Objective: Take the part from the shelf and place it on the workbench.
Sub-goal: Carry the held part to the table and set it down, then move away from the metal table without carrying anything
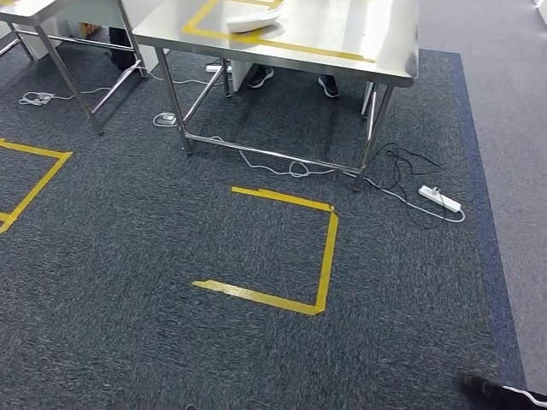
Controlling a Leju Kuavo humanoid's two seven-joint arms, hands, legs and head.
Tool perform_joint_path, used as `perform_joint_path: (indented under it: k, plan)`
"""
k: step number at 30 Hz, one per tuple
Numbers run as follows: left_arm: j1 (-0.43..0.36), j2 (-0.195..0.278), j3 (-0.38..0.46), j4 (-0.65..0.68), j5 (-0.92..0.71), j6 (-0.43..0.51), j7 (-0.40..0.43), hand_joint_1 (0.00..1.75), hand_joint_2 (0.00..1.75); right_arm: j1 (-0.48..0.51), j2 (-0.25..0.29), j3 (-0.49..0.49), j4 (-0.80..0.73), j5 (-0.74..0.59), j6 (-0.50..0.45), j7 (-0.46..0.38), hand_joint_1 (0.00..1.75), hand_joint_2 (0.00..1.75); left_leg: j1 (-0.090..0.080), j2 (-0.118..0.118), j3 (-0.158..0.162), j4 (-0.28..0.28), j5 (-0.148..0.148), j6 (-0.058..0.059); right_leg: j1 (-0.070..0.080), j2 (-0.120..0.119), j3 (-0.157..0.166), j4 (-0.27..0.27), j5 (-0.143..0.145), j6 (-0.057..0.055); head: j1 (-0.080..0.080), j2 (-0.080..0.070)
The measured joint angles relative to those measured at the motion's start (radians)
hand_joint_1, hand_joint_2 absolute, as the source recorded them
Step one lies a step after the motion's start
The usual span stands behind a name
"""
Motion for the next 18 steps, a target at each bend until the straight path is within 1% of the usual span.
perform_joint_path:
  k: [1,2,3,4,5,6,7,8,9,10,11,12,13,14,15,16,17,18]
  plan:
    - [0.0,0.0,0.001,0.0,0.0,0.0,-0.001,0.0,0.0,0.0,0.0,0.0,0.0,0.0,0.0,0.0,0.0,0.0,-0.001,0.0,-0.017,0.002,0.011,-0.002,0.0,0.0,0.035,-0.025,0.035,-0.002,0.0,0.0]
    - [0.0,-0.001,0.002,0.0,-0.001,0.0,-0.003,0.0,0.0,0.0,0.0,0.0,0.0,0.0,0.0,0.0,0.0,0.0,-0.001,0.0,-0.031,0.005,0.021,-0.006,0.0,0.0,0.086,-0.081,0.063,-0.004,0.0,0.0]
    - [-0.001,-0.001,0.003,-0.001,-0.002,0.0,-0.004,0.0,0.0,-0.002,0.0,0.0,0.0,0.0,0.0,0.0,0.0,0.0,-0.003,0.0,-0.042,0.009,0.03,-0.01,0.001,0.0,0.152,-0.162,0.069,-0.008,0.001,0.0]
    - [-0.001,-0.002,0.005,-0.002,-0.004,0.001,-0.005,0.0,0.0,-0.004,0.0,0.0,0.0,0.0,0.0,-0.001,0.0,0.0,-0.005,0.0,-0.05,0.014,0.039,-0.014,0.002,0.0,0.211,-0.248,0.056,-0.013,0.001,0.0]
    - [-0.001,-0.003,0.006,-0.003,-0.006,0.001,-0.005,0.0,0.0,-0.006,0.0,0.0,0.0,0.0,0.0,-0.001,0.0,0.0,-0.006,0.0,-0.055,0.018,0.047,-0.019,0.003,0.001,0.253,-0.313,0.035,-0.019,0.001,0.0]
    - [-0.001,-0.004,0.008,-0.004,-0.008,0.002,-0.006,0.0,0.0,-0.006,0.0,-0.001,0.0,0.0,0.0,-0.001,0.0,0.0,-0.006,0.0,-0.059,0.02,0.056,-0.024,0.005,0.001,0.276,-0.353,0.018,-0.027,0.002,0.0]
    - [-0.001,-0.004,0.01,-0.004,-0.008,0.003,-0.006,0.0,0.0,-0.005,0.0,-0.002,0.0,0.0,0.0,-0.001,0.0,0.0,-0.005,0.0,-0.061,0.021,0.063,-0.03,0.005,0.002,0.275,-0.366,0.013,-0.036,0.001,0.0]
    - [0.0,-0.004,0.012,-0.004,-0.009,0.003,-0.006,0.0,0.0,-0.004,0.0,-0.003,0.0,0.0,0.0,-0.001,0.0,0.0,-0.003,-0.001,-0.064,0.024,0.061,-0.037,0.004,0.001,0.27,-0.364,0.019,-0.044,0.001,0.0]
    - [0.001,-0.004,0.015,-0.004,-0.01,0.003,-0.006,0.0,0.0,-0.002,0.0,-0.004,0.0,0.0,0.0,-0.001,0.0,0.0,-0.001,-0.003,-0.069,0.038,0.043,-0.044,0.004,-0.001,0.266,-0.364,0.026,-0.053,0.0,0.0]
    - [0.002,-0.004,0.018,-0.004,-0.01,0.003,-0.006,0.0,0.0,-0.001,0.0,-0.005,0.001,0.0,0.0,-0.001,0.0,0.0,0.0,-0.005,-0.079,0.069,0.011,-0.05,0.002,-0.003,0.26,-0.365,0.034,-0.06,-0.002,0.0]
    - [0.003,-0.004,0.02,-0.004,-0.011,0.002,-0.006,0.0,0.0,0.0,0.0,-0.007,0.001,0.0,0.0,-0.001,0.0,0.0,0.002,-0.006,-0.094,0.121,-0.036,-0.056,0.002,-0.005,0.253,-0.364,0.041,-0.064,-0.003,0.0]
    - [0.004,-0.003,0.022,-0.004,-0.012,0.002,-0.006,0.0,0.0,0.0,0.0,-0.008,0.001,0.0,0.0,-0.001,0.0,0.0,0.003,-0.007,-0.113,0.189,-0.081,-0.061,0.003,-0.006,0.244,-0.362,0.047,-0.067,-0.005,0.0]
    - [0.005,-0.003,0.023,-0.004,-0.013,0.001,-0.006,0.0,0.0,0.001,0.0,-0.008,0.001,0.0,0.001,-0.001,0.0,0.0,0.004,-0.007,-0.129,0.254,-0.113,-0.064,0.004,-0.006,0.235,-0.358,0.052,-0.068,-0.005,0.0]
    - [0.005,-0.003,0.024,-0.004,-0.014,0.001,-0.006,0.0,0.0,0.002,0.0,-0.009,0.001,0.0,0.001,-0.001,0.0,0.0,0.005,-0.007,-0.136,0.3,-0.128,-0.065,0.005,-0.007,0.226,-0.353,0.056,-0.068,-0.005,0.0]
    - [0.006,-0.003,0.025,-0.004,-0.015,0.0,-0.006,0.0,0.0,0.003,0.0,-0.009,0.001,0.0,0.002,-0.001,0.0,0.0,0.005,-0.007,-0.124,0.307,-0.122,-0.064,0.005,-0.007,0.217,-0.348,0.059,-0.068,-0.005,0.0]
    - [0.007,-0.003,0.025,-0.004,-0.016,-0.002,-0.005,0.0,0.0,0.003,0.0,-0.01,0.001,0.0,0.004,-0.001,0.0,0.0,0.005,-0.007,-0.094,0.273,-0.101,-0.062,0.006,-0.007,0.212,-0.343,0.06,-0.067,-0.005,0.0]
    - [0.007,-0.003,0.026,-0.005,-0.017,-0.004,-0.005,0.0,0.0,0.003,0.0,-0.012,0.001,0.0,0.006,-0.002,0.0,0.0,0.004,-0.008,-0.05,0.209,-0.073,-0.056,0.007,-0.007,0.209,-0.337,0.06,-0.067,-0.005,0.0]
    - [0.007,-0.003,0.027,-0.005,-0.018,-0.007,-0.005,0.0,0.0,0.003,0.0,-0.014,0.001,0.0,0.009,-0.003,0.0,0.0,0.003,-0.009,-0.004,0.138,-0.055,-0.049,0.009,-0.006,0.204,-0.332,0.061,-0.065,-0.005,0.0]
